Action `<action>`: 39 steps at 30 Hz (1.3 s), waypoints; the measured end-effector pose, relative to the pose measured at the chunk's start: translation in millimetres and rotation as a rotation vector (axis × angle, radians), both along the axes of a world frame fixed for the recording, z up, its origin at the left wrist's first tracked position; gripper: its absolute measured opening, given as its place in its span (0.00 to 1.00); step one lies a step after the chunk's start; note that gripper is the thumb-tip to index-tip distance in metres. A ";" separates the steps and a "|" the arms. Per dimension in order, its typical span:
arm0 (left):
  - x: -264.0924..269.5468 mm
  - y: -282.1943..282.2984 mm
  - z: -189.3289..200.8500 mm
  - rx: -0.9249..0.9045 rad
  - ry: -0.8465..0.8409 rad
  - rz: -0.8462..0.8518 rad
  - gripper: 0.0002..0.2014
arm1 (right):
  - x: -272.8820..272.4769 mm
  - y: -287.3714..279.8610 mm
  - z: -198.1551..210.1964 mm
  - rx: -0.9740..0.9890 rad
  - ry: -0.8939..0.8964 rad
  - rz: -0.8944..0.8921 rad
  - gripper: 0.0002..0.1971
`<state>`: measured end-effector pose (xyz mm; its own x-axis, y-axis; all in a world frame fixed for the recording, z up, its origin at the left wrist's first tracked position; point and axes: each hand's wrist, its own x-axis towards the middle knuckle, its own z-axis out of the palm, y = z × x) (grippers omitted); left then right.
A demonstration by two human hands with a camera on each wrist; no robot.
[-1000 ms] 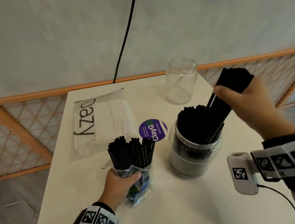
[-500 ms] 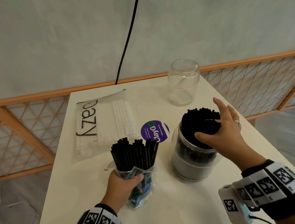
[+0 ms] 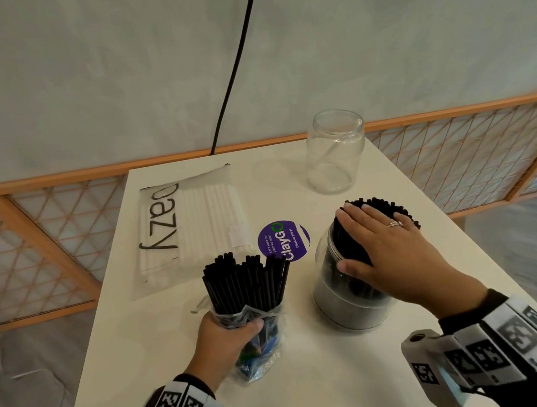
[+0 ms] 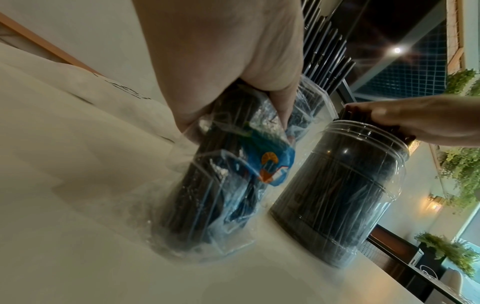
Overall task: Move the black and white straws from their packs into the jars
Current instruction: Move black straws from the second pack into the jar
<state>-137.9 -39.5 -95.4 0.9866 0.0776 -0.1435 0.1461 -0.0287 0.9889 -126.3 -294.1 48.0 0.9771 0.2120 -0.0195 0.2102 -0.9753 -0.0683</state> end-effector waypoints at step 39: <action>-3.6 0.6 11.5 -0.087 -0.026 -0.092 0.28 | 9.9 93.0 -58.7 1.075 0.329 0.071 0.13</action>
